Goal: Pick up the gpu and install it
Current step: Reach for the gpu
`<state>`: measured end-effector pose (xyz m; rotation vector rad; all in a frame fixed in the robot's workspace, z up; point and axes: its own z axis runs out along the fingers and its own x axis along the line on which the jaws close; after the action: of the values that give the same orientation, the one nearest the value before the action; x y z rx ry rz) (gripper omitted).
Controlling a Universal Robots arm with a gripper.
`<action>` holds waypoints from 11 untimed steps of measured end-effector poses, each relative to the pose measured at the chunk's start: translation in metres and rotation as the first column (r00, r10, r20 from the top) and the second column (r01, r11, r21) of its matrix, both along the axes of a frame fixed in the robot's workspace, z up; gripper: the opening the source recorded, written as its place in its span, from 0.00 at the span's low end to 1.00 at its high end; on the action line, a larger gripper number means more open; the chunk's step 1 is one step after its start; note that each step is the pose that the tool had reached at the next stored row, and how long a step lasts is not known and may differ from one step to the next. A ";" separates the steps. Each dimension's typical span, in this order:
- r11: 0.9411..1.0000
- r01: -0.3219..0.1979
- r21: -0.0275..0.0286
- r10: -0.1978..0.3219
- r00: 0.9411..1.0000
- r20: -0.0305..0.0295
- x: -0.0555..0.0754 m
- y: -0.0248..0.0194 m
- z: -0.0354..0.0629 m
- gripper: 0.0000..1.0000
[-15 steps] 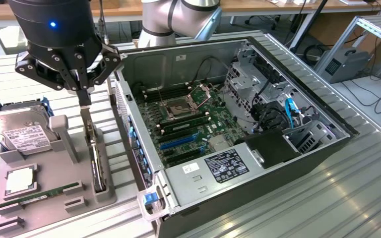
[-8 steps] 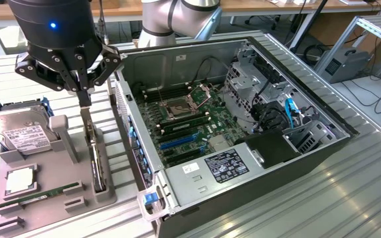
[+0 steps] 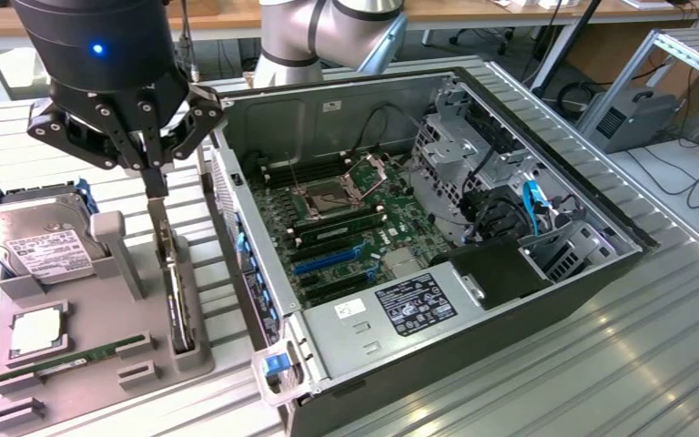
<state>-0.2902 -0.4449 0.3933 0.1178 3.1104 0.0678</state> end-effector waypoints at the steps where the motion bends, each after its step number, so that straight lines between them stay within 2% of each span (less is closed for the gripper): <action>1: 1.000 0.000 0.000 0.000 1.000 0.000 0.000 -0.0003 0.0000 0.11; 11: 1.000 0.000 0.000 0.000 1.000 0.000 0.000 -0.0034 0.0000 0.11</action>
<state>-0.2902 -0.4483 0.3933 0.1178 3.1105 0.0676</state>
